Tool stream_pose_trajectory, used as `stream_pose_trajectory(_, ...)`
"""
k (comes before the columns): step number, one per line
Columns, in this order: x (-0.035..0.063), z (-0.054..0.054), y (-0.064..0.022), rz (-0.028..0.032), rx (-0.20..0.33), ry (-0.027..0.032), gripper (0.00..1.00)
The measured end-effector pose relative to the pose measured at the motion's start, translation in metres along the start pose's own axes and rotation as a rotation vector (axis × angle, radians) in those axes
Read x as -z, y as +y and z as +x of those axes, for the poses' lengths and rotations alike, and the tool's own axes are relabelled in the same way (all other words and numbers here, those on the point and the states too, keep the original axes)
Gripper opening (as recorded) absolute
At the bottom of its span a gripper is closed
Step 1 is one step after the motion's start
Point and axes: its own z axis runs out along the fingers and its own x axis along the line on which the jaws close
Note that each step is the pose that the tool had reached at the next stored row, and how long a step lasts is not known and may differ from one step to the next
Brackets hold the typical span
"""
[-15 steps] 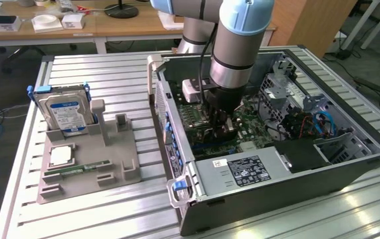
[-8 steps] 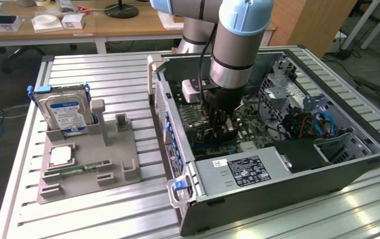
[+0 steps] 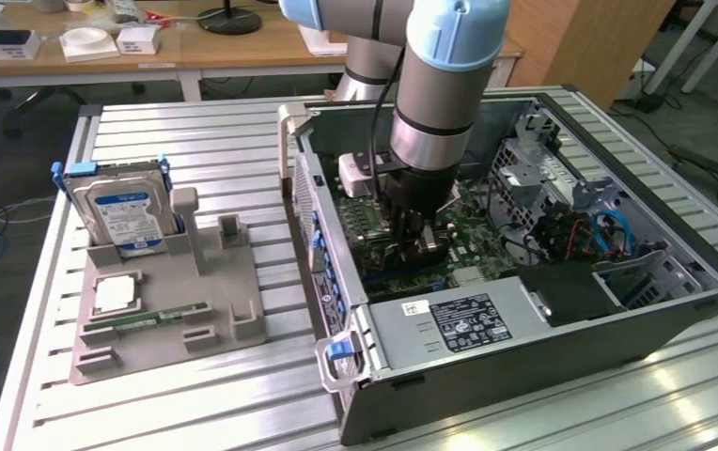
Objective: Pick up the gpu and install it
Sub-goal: 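Insert the gpu into the slot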
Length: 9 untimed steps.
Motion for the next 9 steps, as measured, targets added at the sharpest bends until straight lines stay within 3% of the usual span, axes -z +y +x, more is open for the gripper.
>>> stream_pose_trajectory(9,0.0002,0.0001,0.0012,-0.0001,0.0,0.0003,0.27)
